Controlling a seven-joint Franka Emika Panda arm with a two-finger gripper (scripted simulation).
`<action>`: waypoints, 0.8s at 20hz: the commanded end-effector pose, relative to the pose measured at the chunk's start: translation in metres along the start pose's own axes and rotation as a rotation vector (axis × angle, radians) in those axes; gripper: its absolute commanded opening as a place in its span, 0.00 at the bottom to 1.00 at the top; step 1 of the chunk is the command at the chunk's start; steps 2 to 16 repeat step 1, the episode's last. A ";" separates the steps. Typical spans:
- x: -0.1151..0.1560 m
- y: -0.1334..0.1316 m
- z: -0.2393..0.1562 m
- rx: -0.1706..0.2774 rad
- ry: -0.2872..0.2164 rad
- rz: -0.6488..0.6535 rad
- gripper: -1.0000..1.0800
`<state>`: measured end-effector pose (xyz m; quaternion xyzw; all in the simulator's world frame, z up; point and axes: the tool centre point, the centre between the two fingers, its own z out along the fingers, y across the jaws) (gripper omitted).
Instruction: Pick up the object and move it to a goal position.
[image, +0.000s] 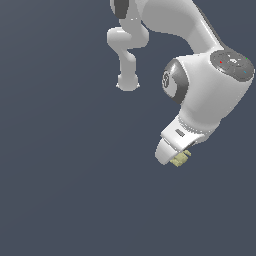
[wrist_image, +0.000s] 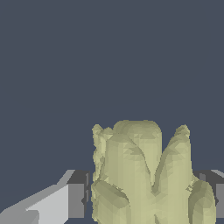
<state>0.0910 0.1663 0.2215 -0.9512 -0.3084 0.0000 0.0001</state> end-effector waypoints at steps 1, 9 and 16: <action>0.001 0.000 -0.001 0.000 0.000 0.000 0.00; 0.001 0.000 -0.001 0.000 0.000 0.000 0.00; 0.001 0.000 -0.001 0.000 0.000 0.000 0.00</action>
